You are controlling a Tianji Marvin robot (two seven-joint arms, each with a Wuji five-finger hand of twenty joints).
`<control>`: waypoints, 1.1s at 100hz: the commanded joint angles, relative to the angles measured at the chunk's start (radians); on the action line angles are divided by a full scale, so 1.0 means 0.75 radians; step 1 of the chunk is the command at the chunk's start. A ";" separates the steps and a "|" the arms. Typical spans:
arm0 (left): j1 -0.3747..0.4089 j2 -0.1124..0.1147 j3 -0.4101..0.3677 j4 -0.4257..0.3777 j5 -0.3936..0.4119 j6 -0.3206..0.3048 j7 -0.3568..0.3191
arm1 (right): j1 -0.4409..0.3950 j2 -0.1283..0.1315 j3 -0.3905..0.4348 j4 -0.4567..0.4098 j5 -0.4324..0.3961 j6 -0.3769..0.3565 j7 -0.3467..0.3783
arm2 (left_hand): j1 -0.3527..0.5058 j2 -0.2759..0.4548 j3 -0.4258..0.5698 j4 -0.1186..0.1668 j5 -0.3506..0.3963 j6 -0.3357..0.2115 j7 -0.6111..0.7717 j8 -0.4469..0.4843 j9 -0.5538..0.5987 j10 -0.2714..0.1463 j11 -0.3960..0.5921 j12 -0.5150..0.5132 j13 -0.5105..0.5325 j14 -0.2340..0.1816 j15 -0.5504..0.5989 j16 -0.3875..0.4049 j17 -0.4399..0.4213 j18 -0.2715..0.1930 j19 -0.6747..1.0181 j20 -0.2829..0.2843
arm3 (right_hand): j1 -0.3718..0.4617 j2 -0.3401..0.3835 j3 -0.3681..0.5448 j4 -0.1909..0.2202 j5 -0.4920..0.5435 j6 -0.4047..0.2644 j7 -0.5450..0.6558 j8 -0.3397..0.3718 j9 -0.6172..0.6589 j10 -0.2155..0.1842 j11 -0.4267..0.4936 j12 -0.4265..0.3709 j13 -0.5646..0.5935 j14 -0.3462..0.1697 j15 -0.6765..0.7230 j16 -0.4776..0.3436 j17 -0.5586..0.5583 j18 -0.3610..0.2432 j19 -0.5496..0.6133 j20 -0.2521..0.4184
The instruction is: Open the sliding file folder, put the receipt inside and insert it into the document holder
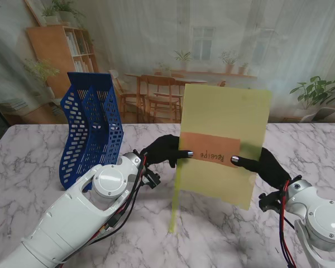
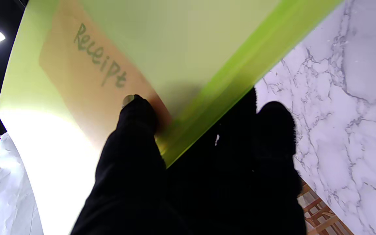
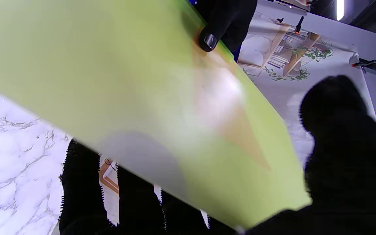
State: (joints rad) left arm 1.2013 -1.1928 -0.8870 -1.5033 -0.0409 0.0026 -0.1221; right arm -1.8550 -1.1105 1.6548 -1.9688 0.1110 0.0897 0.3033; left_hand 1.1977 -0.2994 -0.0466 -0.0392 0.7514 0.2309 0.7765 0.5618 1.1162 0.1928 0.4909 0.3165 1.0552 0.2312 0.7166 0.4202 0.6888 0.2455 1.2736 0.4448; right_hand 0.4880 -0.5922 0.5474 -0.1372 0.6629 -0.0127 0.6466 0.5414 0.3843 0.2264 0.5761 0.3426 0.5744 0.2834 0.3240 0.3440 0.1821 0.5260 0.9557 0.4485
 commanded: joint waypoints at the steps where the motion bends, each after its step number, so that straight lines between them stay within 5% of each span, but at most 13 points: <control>1: -0.001 0.002 -0.003 -0.015 -0.005 0.000 -0.022 | 0.005 0.006 0.000 -0.009 -0.026 0.026 -0.009 | 0.084 -0.012 0.061 0.050 0.051 -0.020 -0.009 0.020 0.053 0.049 0.028 0.013 0.024 0.058 0.045 0.021 0.041 -0.041 0.058 -0.023 | 0.031 -0.050 0.034 0.027 0.082 -0.100 0.045 0.050 -0.039 -0.016 -0.046 -0.046 -0.034 -0.005 -0.081 -0.033 -0.009 0.025 -0.021 0.004; 14: -0.002 0.004 0.000 -0.020 -0.009 -0.005 -0.030 | 0.010 0.008 -0.008 -0.016 -0.038 0.041 -0.008 | 0.085 -0.011 0.060 0.049 0.051 -0.018 -0.013 0.023 0.052 0.049 0.030 0.014 0.024 0.057 0.045 0.023 0.041 -0.042 0.060 -0.025 | 0.054 -0.087 0.109 0.013 0.071 -0.079 -0.031 0.043 -0.031 -0.020 -0.087 -0.084 -0.009 0.031 -0.120 -0.069 0.022 0.062 -0.047 -0.019; 24: -0.007 0.005 0.008 -0.025 -0.016 -0.006 -0.041 | 0.022 0.009 -0.023 -0.019 -0.036 0.059 -0.002 | 0.085 -0.012 0.059 0.049 0.052 -0.019 -0.015 0.025 0.051 0.048 0.031 0.014 0.022 0.057 0.044 0.023 0.040 -0.042 0.060 -0.026 | 0.085 -0.128 0.214 0.003 -0.018 -0.103 -0.067 0.031 0.126 -0.083 -0.079 -0.081 0.145 0.019 -0.085 -0.067 0.105 0.072 -0.005 -0.032; 35: -0.012 0.009 0.014 -0.033 -0.023 -0.010 -0.059 | 0.042 0.000 -0.053 -0.018 -0.039 0.082 -0.042 | 0.084 -0.007 0.059 0.048 0.050 -0.024 -0.019 0.026 0.048 0.047 0.030 0.014 0.017 0.058 0.042 0.024 0.035 -0.042 0.058 -0.028 | 0.118 -0.184 0.386 -0.009 0.045 -0.118 0.054 0.076 0.489 -0.197 -0.010 -0.044 0.483 -0.099 0.083 0.008 0.308 0.006 0.220 0.004; 37: -0.012 0.011 0.015 -0.034 -0.023 -0.011 -0.064 | 0.045 -0.002 -0.059 -0.016 -0.046 0.080 -0.054 | 0.084 -0.005 0.059 0.049 0.050 -0.024 -0.020 0.026 0.045 0.046 0.029 0.014 0.016 0.057 0.041 0.024 0.033 -0.042 0.057 -0.029 | 0.135 -0.189 0.402 -0.054 0.067 -0.134 0.101 0.036 0.559 -0.208 0.011 -0.034 0.539 -0.121 0.129 0.034 0.345 -0.029 0.276 0.006; 41: -0.013 0.012 0.016 -0.037 -0.024 -0.011 -0.071 | 0.050 -0.009 -0.077 -0.015 -0.070 0.078 -0.102 | 0.084 -0.005 0.059 0.048 0.048 -0.026 -0.022 0.026 0.042 0.044 0.028 0.014 0.013 0.057 0.039 0.024 0.028 -0.042 0.055 -0.030 | 0.202 -0.218 0.402 -0.144 0.095 -0.181 0.283 -0.078 0.693 -0.201 0.085 -0.001 0.634 -0.142 0.228 0.086 0.400 -0.089 0.398 0.018; 46: -0.014 0.015 0.015 -0.040 -0.025 -0.010 -0.079 | 0.058 -0.018 -0.097 -0.008 -0.104 0.061 -0.153 | 0.085 -0.002 0.059 0.048 0.046 -0.027 -0.027 0.024 0.039 0.044 0.026 0.013 0.006 0.057 0.036 0.024 0.023 -0.042 0.053 -0.031 | 0.251 -0.238 0.464 -0.155 0.136 -0.235 0.466 -0.160 0.832 -0.183 0.154 0.039 0.744 -0.172 0.343 0.131 0.486 -0.173 0.542 0.037; 57: -0.013 0.016 0.012 -0.042 -0.025 -0.011 -0.081 | 0.061 -0.036 -0.127 -0.002 -0.133 0.045 -0.246 | 0.083 0.008 0.057 0.045 0.038 -0.026 -0.041 0.014 0.027 0.040 0.022 0.013 -0.007 0.053 0.030 0.024 0.007 -0.043 0.046 -0.033 | 0.325 -0.221 0.635 -0.140 0.279 -0.247 0.559 -0.165 1.086 -0.141 0.272 0.114 0.963 -0.183 0.582 0.204 0.657 -0.255 0.706 0.060; 70: -0.006 0.017 0.005 -0.043 -0.025 -0.017 -0.078 | 0.055 -0.047 -0.143 0.012 -0.136 -0.015 -0.301 | 0.082 0.033 0.050 0.039 0.014 -0.028 -0.108 -0.067 -0.029 0.016 -0.010 0.006 -0.066 0.053 -0.009 0.019 -0.056 -0.042 0.016 -0.032 | 0.381 -0.184 0.704 -0.138 0.259 -0.278 0.594 -0.088 1.091 -0.116 0.356 0.233 0.976 -0.187 0.738 0.260 0.692 -0.294 0.728 0.032; 79: -0.001 0.019 0.000 -0.041 -0.021 -0.032 -0.077 | 0.051 -0.056 -0.152 0.027 -0.128 -0.083 -0.349 | 0.021 0.011 0.047 0.039 -0.086 -0.009 -0.237 -0.123 -0.135 0.028 -0.079 -0.012 -0.157 0.063 -0.091 0.007 -0.148 -0.030 -0.056 -0.011 | 0.395 -0.164 0.722 -0.140 0.236 -0.300 0.614 -0.032 1.072 -0.128 0.382 0.301 0.974 -0.190 0.763 0.283 0.686 -0.307 0.716 0.020; 92: -0.002 0.023 -0.003 -0.023 0.006 -0.069 -0.077 | 0.047 -0.071 -0.151 0.038 -0.094 -0.152 -0.408 | -0.116 0.104 0.033 0.049 -0.282 0.000 -0.496 -0.171 -0.408 0.031 -0.151 -0.023 -0.335 0.061 -0.212 0.006 -0.320 -0.035 -0.219 0.007 | 0.398 -0.149 0.730 -0.142 0.217 -0.313 0.631 -0.005 1.061 -0.135 0.393 0.351 0.977 -0.187 0.800 0.318 0.709 -0.298 0.726 0.018; 110: 0.013 0.037 -0.022 -0.012 -0.008 -0.079 -0.123 | 0.026 -0.079 -0.130 0.021 -0.029 -0.196 -0.427 | -0.015 0.168 0.036 0.047 -0.530 -0.045 -0.681 -0.260 -0.838 0.013 -0.272 -0.073 -0.643 0.079 -0.384 -0.007 -0.585 -0.035 -0.451 -0.016 | 0.396 -0.142 0.731 -0.143 0.213 -0.315 0.638 -0.005 1.060 -0.138 0.391 0.367 0.973 -0.183 0.818 0.330 0.717 -0.284 0.735 0.016</control>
State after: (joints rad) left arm 1.2034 -1.1737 -0.9008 -1.5202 -0.0372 -0.0585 -0.1804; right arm -1.8239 -1.1663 1.5515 -1.9420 0.0977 -0.0439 -0.0154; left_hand 1.1458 -0.2014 -0.0183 -0.0288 0.4132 0.2301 0.3000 0.3864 0.5773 0.2198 0.3155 0.2818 0.6283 0.2884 0.4739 0.4211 0.2997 0.2435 0.9775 0.4328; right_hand 0.7202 -0.7360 1.0083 -0.2550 0.8170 -0.1075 1.0305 0.4916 1.1797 0.1424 0.8355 0.6014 1.2686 0.1688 0.8686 0.5743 0.7019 0.3497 1.4687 0.4744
